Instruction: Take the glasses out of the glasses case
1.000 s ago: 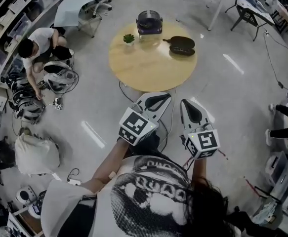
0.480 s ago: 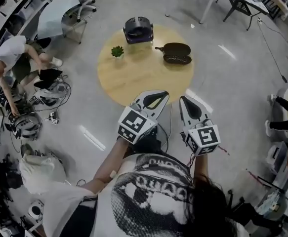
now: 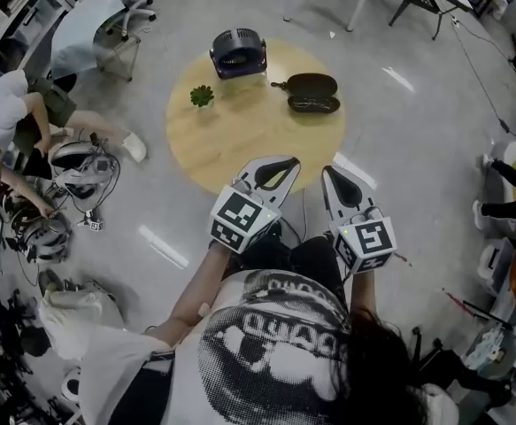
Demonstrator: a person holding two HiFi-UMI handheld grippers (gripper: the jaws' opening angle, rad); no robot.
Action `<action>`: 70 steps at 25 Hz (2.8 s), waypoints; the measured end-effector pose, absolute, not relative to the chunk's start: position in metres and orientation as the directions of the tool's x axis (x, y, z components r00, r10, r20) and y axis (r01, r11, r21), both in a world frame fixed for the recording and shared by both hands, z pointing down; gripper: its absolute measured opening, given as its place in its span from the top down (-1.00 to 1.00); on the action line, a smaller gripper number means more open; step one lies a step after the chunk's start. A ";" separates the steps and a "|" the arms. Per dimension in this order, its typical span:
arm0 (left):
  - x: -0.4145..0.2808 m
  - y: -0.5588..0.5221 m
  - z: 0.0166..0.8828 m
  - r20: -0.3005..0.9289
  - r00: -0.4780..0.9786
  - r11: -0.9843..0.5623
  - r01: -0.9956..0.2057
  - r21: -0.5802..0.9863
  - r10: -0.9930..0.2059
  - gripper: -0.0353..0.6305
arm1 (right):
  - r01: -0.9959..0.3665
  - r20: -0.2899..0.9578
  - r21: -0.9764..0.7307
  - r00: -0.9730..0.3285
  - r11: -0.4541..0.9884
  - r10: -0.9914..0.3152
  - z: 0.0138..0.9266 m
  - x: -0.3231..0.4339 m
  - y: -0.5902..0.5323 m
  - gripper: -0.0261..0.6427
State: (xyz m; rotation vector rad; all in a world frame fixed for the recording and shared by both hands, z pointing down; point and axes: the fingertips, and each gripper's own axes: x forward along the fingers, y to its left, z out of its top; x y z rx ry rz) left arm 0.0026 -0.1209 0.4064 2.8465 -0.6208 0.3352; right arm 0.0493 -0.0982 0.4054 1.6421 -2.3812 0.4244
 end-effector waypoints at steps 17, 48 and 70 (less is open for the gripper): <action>-0.008 -0.164 0.422 0.290 0.824 -0.815 -0.548 0.190 -0.486 0.85 | -0.899 0.395 -0.138 -0.435 0.416 -0.809 0.431 0.060 -0.154 0.94; 0.060 -0.267 0.462 0.466 0.649 -0.645 -0.739 0.195 -0.602 0.85 | -0.930 0.800 -0.255 -0.357 0.266 -0.482 0.650 0.183 -0.318 0.50; 0.055 -0.268 0.475 0.493 0.648 -0.654 -0.732 0.191 -0.581 0.85 | -0.933 0.838 -0.185 -0.313 0.308 -0.446 0.676 0.181 -0.320 0.57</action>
